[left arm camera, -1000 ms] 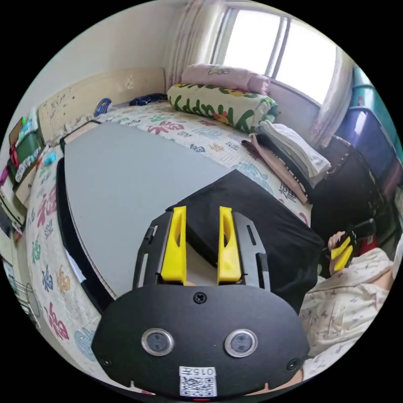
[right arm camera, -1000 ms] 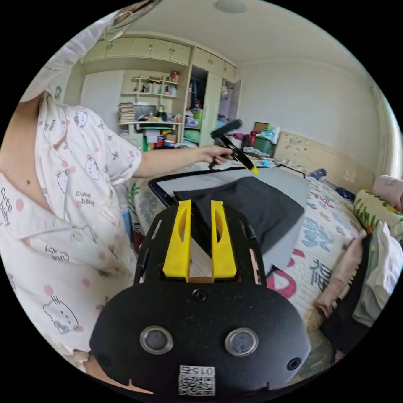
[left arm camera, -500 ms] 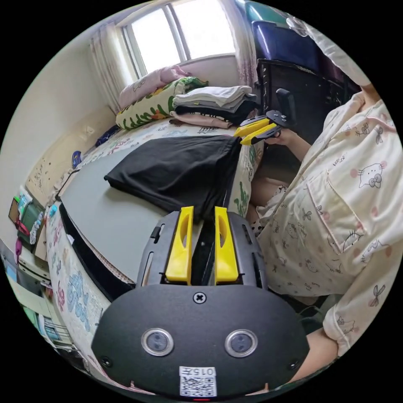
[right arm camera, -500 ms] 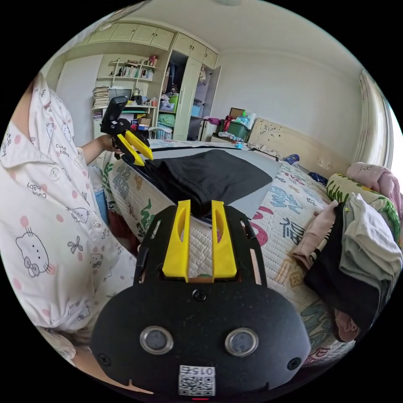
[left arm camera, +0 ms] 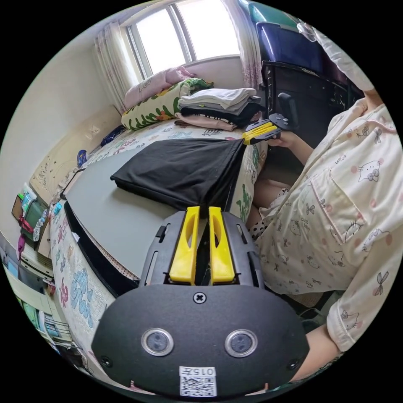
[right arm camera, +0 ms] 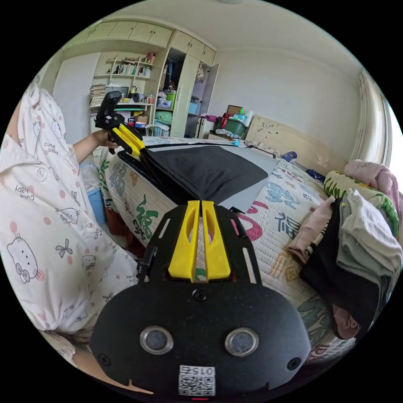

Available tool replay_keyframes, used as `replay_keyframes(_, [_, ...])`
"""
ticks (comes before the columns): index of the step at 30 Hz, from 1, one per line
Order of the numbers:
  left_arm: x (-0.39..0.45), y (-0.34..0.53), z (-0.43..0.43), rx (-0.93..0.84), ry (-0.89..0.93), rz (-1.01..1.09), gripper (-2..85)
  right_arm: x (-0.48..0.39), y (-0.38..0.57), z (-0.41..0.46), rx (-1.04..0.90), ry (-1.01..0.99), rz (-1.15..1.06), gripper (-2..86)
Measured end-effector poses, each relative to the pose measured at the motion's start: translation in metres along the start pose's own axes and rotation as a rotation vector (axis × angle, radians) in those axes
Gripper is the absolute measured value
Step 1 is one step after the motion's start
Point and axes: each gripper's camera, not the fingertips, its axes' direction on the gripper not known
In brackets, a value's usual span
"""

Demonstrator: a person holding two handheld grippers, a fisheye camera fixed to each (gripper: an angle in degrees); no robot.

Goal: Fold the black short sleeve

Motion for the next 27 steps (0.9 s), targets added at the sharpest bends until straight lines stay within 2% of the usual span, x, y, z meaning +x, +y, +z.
replay_keyframes(9, [0.019, -0.010, 0.032, -0.062, 0.086, 0.077, 0.7, 0.011, 0.007, -0.015, -0.067, 0.022, -0.029, -0.9])
replay_keyframes(15, [0.034, -0.006, 0.069, -0.101, 0.228, 0.136, 1.0, 0.034, 0.022, -0.038, -0.089, -0.095, -0.019, -0.3])
replay_keyframes(18, [0.029, 0.010, 0.079, -0.107, 0.252, 0.136, 2.1, 0.052, 0.026, -0.056, -0.024, -0.164, -0.001, 1.7])
replay_keyframes(21, [-0.024, 0.039, 0.072, -0.022, 0.237, 0.011, 7.6, 0.092, 0.021, -0.070, 0.065, -0.202, 0.103, 7.0])
replay_keyframes(24, [-0.113, 0.073, 0.049, 0.143, 0.163, -0.240, 10.4, 0.149, 0.000, -0.062, 0.082, -0.152, 0.354, 10.9])
replay_keyframes(26, [-0.201, 0.110, 0.041, 0.294, 0.093, -0.555, 11.0, 0.182, -0.026, -0.037, 0.049, -0.197, 0.374, 12.1])
replay_keyframes(27, [-0.223, 0.119, 0.044, 0.315, 0.088, -0.641, 11.3, 0.189, -0.032, -0.030, 0.045, -0.203, 0.379, 12.3])
